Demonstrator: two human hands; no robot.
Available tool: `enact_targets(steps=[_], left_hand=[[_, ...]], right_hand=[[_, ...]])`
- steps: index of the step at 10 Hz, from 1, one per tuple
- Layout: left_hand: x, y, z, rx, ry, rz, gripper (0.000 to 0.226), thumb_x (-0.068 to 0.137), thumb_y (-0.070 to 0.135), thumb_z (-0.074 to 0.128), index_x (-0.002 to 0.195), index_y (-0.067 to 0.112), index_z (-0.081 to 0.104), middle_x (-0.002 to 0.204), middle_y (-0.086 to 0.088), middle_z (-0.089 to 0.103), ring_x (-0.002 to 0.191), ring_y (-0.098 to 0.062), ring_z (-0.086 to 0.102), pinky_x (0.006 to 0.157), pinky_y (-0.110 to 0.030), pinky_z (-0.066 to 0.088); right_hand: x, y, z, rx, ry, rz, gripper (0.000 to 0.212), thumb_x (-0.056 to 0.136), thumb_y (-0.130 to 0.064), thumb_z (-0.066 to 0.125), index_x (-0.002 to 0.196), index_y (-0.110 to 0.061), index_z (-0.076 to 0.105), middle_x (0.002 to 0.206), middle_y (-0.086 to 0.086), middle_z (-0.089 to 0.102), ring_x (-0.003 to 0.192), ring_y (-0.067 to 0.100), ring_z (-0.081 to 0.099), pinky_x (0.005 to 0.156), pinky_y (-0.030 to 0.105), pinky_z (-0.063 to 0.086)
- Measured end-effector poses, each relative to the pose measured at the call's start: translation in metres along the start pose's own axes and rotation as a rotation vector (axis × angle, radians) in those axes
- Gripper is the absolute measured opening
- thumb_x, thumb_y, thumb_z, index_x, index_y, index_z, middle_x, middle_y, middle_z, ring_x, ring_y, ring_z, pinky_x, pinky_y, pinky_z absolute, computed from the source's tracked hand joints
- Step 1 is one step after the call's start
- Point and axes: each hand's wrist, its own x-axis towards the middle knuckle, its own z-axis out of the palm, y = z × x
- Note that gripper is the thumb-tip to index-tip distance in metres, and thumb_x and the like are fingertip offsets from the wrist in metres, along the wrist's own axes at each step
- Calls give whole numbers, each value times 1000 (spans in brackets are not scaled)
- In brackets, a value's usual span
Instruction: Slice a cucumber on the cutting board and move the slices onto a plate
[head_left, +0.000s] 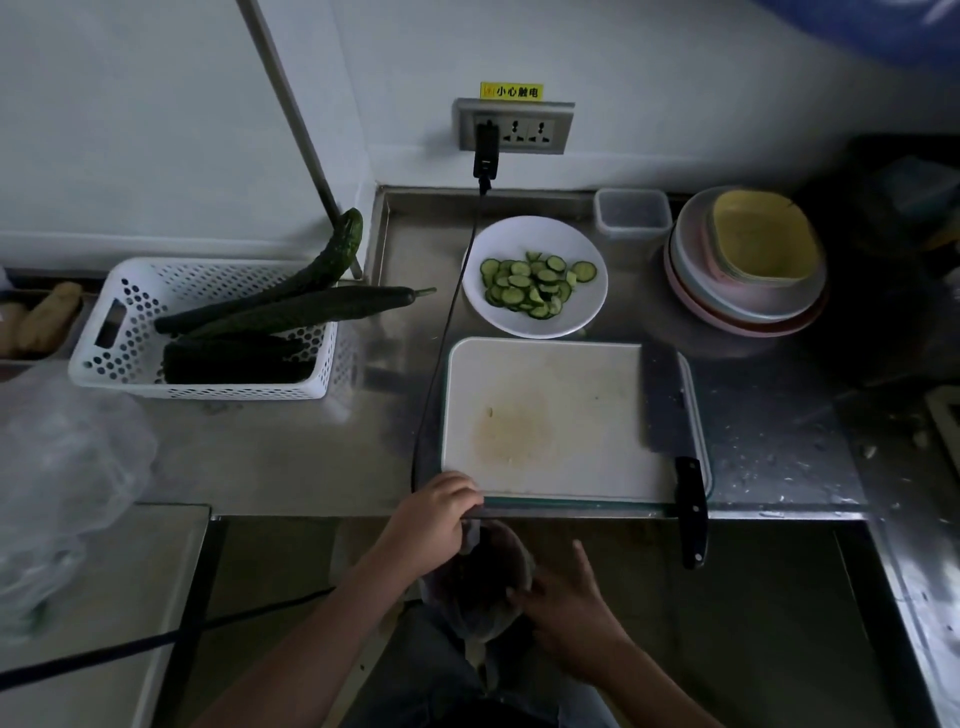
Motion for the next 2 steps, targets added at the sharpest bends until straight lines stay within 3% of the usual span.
enact_targets(steps=[1, 2], left_hand=[[-8, 3, -3, -21, 106, -5, 39, 77, -7, 53, 110, 10, 67, 116, -1, 62, 115, -17, 54, 92, -33, 50], [-6, 10, -10, -80, 279, -58, 33, 75, -7, 61, 103, 9, 68, 107, -2, 63, 105, -17, 58, 86, -35, 53]], right_hand=[[1, -3, -8, 214, 74, 50, 74, 68, -36, 67, 138, -35, 42, 153, -6, 28, 141, 16, 27, 115, 48, 2], [7, -1, -23, 438, 18, 21, 42, 88, -28, 52, 130, -31, 53, 143, -1, 47, 133, 18, 40, 114, 39, 24]])
